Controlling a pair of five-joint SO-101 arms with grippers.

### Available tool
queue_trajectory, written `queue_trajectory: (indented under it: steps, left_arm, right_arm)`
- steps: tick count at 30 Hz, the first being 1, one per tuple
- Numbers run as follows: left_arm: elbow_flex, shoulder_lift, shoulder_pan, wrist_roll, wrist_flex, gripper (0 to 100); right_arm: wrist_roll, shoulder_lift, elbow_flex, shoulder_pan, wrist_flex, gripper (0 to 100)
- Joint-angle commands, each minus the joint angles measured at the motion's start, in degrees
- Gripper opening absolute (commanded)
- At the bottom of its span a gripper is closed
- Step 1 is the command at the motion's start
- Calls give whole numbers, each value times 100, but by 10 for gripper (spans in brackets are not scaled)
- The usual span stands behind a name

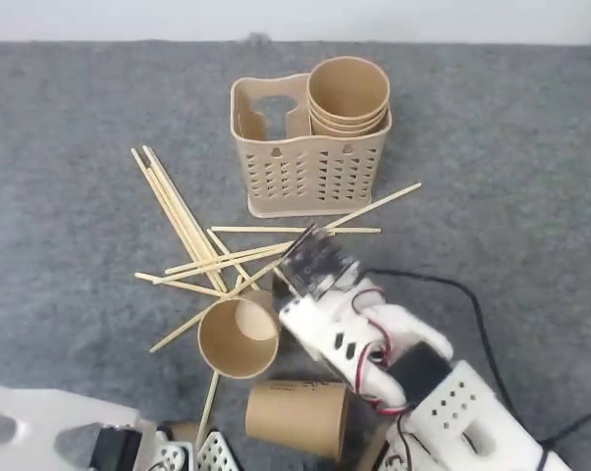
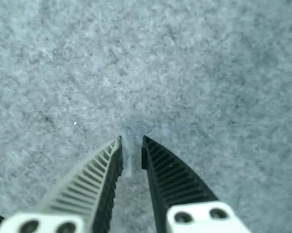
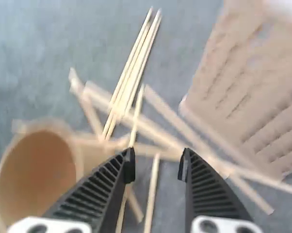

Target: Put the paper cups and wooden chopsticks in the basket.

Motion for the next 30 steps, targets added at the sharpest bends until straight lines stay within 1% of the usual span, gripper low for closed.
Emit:
queue_trajectory:
  steps: [1, 3, 4, 5, 10, 12, 14, 18, 20, 25, 30]
  left_arm:
    - [-259, -97, -53, -176, -35, 62]
    - [-259, -97, -53, -193, -79, 62]
    - [-251, -97, -53, -193, -132, 62]
    - [-242, -97, -53, -193, -158, 62]
    - [-242, -97, -26, -193, -185, 62]
    - [-242, -97, -9, -193, -185, 62]
    - [-242, -97, 0, -193, -185, 62]
    - [-242, -97, -35, -193, -185, 62]
    - [-242, -97, -53, -193, -185, 62]
    - [-242, -88, -53, -193, -185, 62]
    - [-233, -88, 9, -167, -185, 62]
  right_arm:
    - [-492, 48, -941, 409, 75, 169]
    - [-721, 48, -1240, 418, 505, 169]
    - [-818, 48, -1354, 251, 813, 169]
    - [-870, 48, -1407, -31, 1138, 169]
    - [-923, 110, -1415, -1991, 2589, 171]
    - [-844, 110, -1327, -2554, 2818, 174]
    - [-527, 110, -1116, -2967, 2791, 209]
    - [-387, 110, -598, -3653, 2167, 296]
    - [-431, 119, -457, -3829, 1789, 310]
    - [-1029, 119, -18, -3855, 541, 310]
    - [-1116, 119, 712, -3697, -637, 310]
